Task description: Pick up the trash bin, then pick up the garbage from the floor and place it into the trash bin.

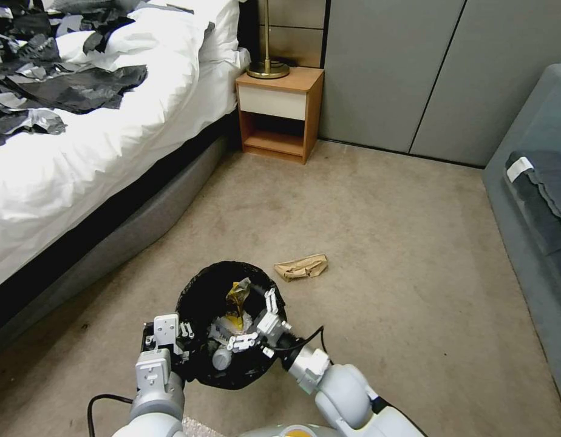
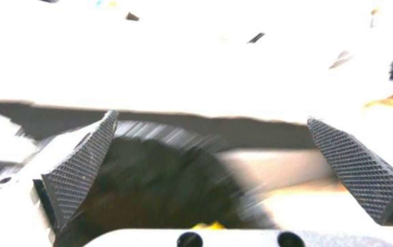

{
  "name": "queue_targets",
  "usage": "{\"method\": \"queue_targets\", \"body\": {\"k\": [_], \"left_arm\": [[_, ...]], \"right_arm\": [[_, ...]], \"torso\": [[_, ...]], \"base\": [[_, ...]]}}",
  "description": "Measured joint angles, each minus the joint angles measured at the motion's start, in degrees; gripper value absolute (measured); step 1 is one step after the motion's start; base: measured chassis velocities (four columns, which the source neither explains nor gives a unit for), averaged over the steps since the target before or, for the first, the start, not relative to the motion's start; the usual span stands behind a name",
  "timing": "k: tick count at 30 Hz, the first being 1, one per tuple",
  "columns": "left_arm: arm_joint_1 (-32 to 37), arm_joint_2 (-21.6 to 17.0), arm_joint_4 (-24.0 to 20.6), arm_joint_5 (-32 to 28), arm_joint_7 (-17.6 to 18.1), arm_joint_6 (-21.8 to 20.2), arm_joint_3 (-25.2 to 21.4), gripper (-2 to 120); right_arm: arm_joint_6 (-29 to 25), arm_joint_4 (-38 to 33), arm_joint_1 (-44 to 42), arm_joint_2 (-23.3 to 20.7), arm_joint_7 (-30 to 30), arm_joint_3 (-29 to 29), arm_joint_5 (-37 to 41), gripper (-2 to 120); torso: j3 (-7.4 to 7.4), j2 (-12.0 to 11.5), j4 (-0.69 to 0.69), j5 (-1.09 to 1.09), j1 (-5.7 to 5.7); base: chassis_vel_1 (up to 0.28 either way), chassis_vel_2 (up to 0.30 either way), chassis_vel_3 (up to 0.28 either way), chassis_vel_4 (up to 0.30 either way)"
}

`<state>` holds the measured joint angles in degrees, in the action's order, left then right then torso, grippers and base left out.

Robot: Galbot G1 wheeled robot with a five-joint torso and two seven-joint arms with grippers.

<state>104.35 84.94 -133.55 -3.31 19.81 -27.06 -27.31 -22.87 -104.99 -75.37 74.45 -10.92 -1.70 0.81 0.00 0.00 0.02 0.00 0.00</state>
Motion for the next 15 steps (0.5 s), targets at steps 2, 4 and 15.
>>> {"method": "queue_targets", "body": {"k": [2,4,15], "left_arm": [[-0.27,-0.03,-0.05,-0.41,0.0,0.02,-0.89,1],[-0.37,-0.05,-0.11,-0.62,0.0,0.01,-1.26,1],[-1.82,0.01,-0.15,-1.61,-0.03,-0.01,-2.16,1]], "right_arm": [[0.02,-4.02,-3.95,1.0,5.09,3.83,-1.87,100],[-0.02,-5.37,-5.55,1.48,6.97,5.33,-2.04,100],[-5.5,-5.33,-18.86,4.62,17.01,14.85,-1.6,100]], "torso": [[0.0,0.0,-0.02,0.0,0.0],[0.0,0.0,-0.02,0.0,0.0],[0.0,0.0,-0.02,0.01,0.0]], "base": [[0.0,0.0,0.0,0.0],[0.0,0.0,0.0,0.0],[0.0,0.0,0.0,0.0]]}}
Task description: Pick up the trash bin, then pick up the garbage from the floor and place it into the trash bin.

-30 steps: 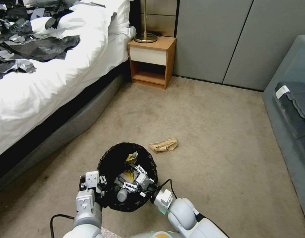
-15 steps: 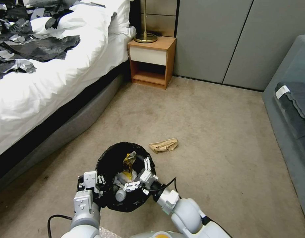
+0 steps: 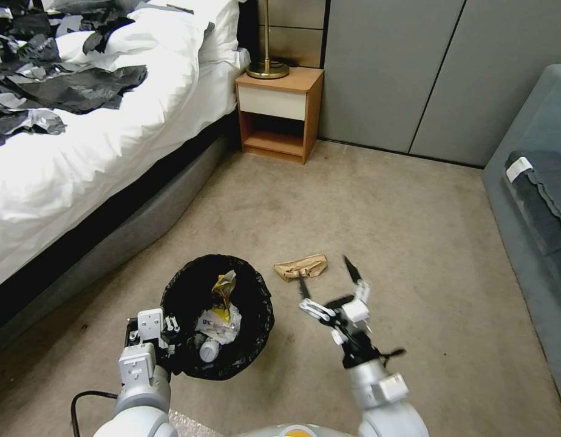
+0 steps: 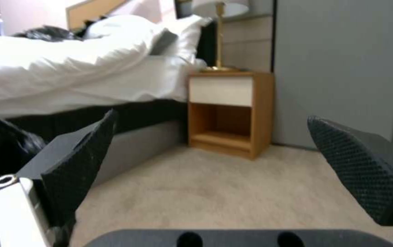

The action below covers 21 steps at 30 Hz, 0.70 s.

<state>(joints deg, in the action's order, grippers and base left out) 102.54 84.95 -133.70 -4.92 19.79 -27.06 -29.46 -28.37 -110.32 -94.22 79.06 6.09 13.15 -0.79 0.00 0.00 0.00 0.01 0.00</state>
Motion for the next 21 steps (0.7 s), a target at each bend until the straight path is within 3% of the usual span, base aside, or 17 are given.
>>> {"method": "queue_targets", "body": {"k": [21], "left_arm": [[0.19,0.15,-0.02,0.11,-0.09,0.27,0.22,1]], "right_arm": [[1.85,1.55,3.2,0.09,-1.89,1.43,2.45,100]], "torso": [[0.0,0.0,0.0,0.0,0.0]], "base": [[-0.016,0.021,0.021,-0.014]]}}
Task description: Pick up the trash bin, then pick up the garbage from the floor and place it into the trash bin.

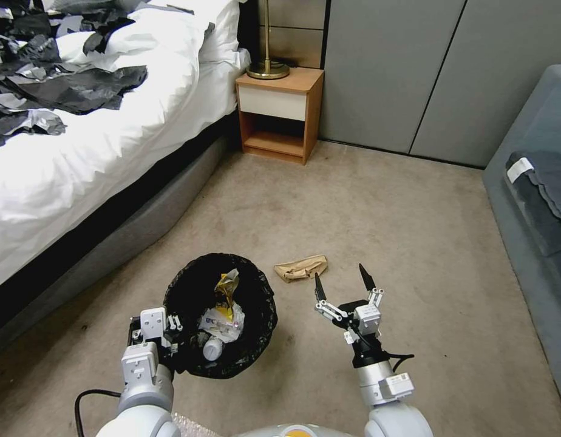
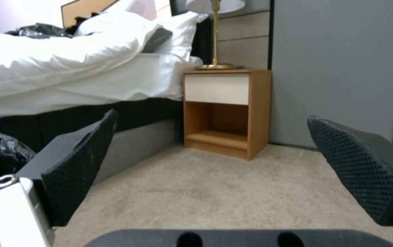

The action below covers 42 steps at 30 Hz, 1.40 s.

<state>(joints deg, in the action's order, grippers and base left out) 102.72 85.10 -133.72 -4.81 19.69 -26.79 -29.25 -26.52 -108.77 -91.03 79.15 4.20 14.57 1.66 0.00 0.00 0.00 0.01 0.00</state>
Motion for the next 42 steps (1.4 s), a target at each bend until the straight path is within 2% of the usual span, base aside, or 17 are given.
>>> {"method": "queue_targets", "body": {"k": [17,28,31,32,34,35,38,39,42], "left_arm": [[-0.08,-0.08,0.17,0.02,-0.06,-0.04,0.0,1],[-0.18,-0.08,0.17,-0.02,-0.07,-0.13,-0.13,1],[-0.18,-0.17,0.17,-0.05,-0.07,-0.19,-0.26,1],[-0.18,-0.17,0.17,-0.05,-0.07,-0.19,-0.26,1],[-0.11,-0.15,0.27,-0.05,-0.06,-0.19,-0.45,1],[-0.11,-0.15,0.27,-0.05,-0.06,-0.19,-0.45,1],[-0.05,0.13,0.54,-0.06,-0.05,-0.19,-0.77,1],[-0.05,0.13,0.54,-0.06,-0.05,-0.19,-0.77,1],[-0.08,0.48,0.87,-0.07,-0.05,-0.23,-1.4,1]], "right_arm": [[-0.43,0.78,1.06,-0.83,-2.01,0.19,0.77,100],[-0.57,2.13,4.12,-2.45,-4.78,1.4,1.31,100],[0.72,4.9,8.46,-5.67,-11.63,3.66,0.61,100],[0.72,4.9,8.46,-5.67,-11.63,3.66,0.61,100],[3.05,8.8,13.59,-9.96,-17.54,3.82,-0.83,100],[3.05,8.8,13.59,-9.96,-17.54,3.82,-0.83,100],[5.2,18.27,23.89,-15.28,-24.01,0.34,-4.18,100],[5.2,18.27,23.89,-15.28,-24.01,0.34,-4.18,100],[3.77,29.63,34.03,-15.31,-30.63,-3.69,-11.43,100]], "torso": [[0.01,0.0,0.0,0.0,0.0],[0.0,0.0,0.0,0.0,0.0],[0.01,0.0,0.0,0.0,0.0],[0.01,0.0,0.0,0.0,0.0],[0.01,0.0,-0.01,0.01,0.0],[0.01,0.0,-0.01,0.01,0.0],[0.01,0.0,0.01,-0.01,0.0],[0.01,0.0,0.01,-0.01,0.0],[0.01,0.0,0.01,-0.01,0.0]], "base": [[-0.119,0.107,0.117,-0.112],[-0.014,0.014,0.017,-0.013],[0.0,0.0,0.0,0.0],[0.0,0.0,0.0,0.0],[0.0,0.0,0.0,0.0],[0.0,0.0,0.0,0.0],[0.0,0.0,0.0,0.0],[0.0,0.0,0.0,0.0],[0.0,0.0,0.0,0.0]]}}
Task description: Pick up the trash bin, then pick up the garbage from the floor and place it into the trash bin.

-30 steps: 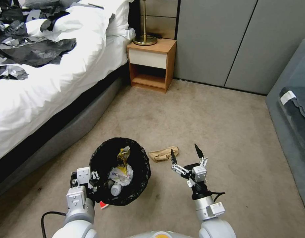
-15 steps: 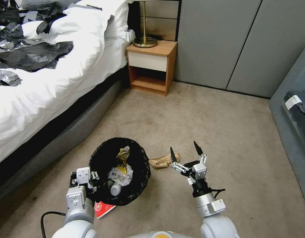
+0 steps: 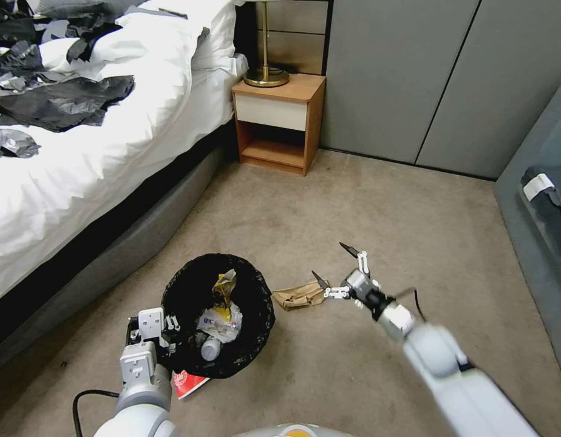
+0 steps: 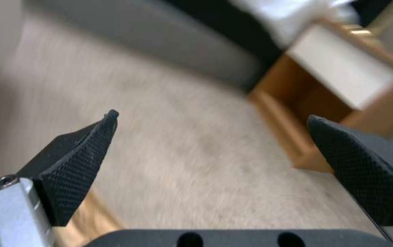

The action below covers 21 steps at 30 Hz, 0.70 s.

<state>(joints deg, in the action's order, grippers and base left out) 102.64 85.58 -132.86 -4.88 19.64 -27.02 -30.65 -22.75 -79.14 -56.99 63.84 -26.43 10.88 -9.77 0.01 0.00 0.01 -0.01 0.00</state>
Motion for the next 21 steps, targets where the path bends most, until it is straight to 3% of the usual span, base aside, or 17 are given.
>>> {"method": "queue_targets", "body": {"k": [1,6,9,14,21], "left_arm": [[0.0,0.0,0.0,0.0,0.0,0.0,0.0,1],[-0.22,0.36,0.62,-0.4,0.08,-0.27,-1.28,1],[-0.38,0.4,0.89,-0.52,0.1,-0.37,-1.59,1],[-0.81,0.37,1.51,-0.69,0.13,-0.49,-1.63,1],[-1.26,0.12,1.91,-0.64,0.2,-0.62,-0.8,1]], "right_arm": [[0.0,0.0,0.0,0.0,0.0,0.0,0.0,100],[-4.84,15.88,8.78,4.12,-7.2,-5.37,-10.45,100],[-5.89,20.48,10.69,5.95,-8.68,-6.01,-12.9,100],[-8.36,25.96,12.22,8.32,-9.54,-4.39,-17.16,100],[-8.31,28.37,11.68,8.97,-7.79,-4.23,-18.26,100]], "torso": [[0.0,0.0,0.0,0.0,0.0],[0.0,0.0,-0.01,0.01,0.0],[0.0,0.0,-0.01,0.02,-0.01],[-0.01,0.0,0.0,-0.01,0.0],[0.0,0.0,-0.02,0.0,0.0]], "base": [[0.0,0.0,0.0,0.0],[0.0,0.0,0.0,0.0],[0.0,0.0,0.0,0.0],[0.0,0.0,0.0,0.0],[0.0,0.0,0.0,0.0]]}}
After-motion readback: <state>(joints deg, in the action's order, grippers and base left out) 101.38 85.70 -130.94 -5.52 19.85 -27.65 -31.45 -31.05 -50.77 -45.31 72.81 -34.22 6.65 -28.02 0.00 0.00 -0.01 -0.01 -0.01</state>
